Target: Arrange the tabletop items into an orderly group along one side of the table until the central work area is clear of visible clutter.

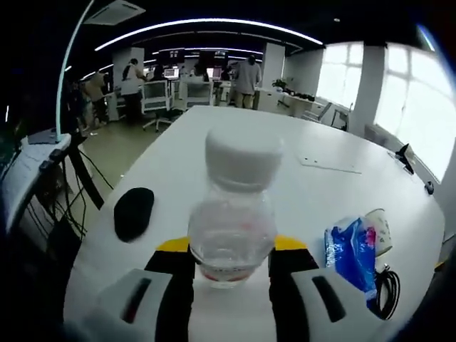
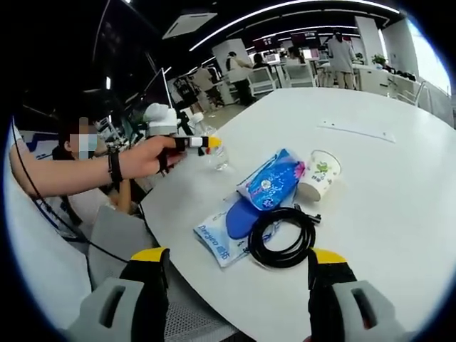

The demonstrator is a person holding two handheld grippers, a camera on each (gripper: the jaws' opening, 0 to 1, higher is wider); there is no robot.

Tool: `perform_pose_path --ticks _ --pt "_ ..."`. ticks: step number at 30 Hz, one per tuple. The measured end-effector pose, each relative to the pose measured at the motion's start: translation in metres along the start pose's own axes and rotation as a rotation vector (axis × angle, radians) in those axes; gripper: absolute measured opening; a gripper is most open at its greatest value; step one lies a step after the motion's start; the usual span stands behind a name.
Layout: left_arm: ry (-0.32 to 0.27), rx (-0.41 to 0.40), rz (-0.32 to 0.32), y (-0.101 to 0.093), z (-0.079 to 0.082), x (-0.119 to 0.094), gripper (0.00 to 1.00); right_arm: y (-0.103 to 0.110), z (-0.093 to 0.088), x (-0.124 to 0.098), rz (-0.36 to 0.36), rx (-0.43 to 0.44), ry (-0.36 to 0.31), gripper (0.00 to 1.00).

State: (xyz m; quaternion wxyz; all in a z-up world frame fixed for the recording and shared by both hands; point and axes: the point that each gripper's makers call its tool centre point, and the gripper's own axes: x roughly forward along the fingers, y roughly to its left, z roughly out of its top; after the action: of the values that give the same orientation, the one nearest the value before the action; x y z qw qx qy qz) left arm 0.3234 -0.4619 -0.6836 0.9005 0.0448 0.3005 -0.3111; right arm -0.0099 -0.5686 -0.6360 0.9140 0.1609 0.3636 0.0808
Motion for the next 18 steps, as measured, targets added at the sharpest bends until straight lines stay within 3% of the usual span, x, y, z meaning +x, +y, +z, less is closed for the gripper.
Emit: perform_pose_path --ticks 9,18 --pt "-0.012 -0.008 -0.026 0.004 0.011 0.015 0.40 -0.006 -0.002 -0.006 -0.017 0.007 -0.001 0.82" --pt "-0.021 0.024 -0.090 0.004 0.012 0.013 0.40 -0.002 -0.005 -0.001 -0.010 0.010 0.006 0.82"
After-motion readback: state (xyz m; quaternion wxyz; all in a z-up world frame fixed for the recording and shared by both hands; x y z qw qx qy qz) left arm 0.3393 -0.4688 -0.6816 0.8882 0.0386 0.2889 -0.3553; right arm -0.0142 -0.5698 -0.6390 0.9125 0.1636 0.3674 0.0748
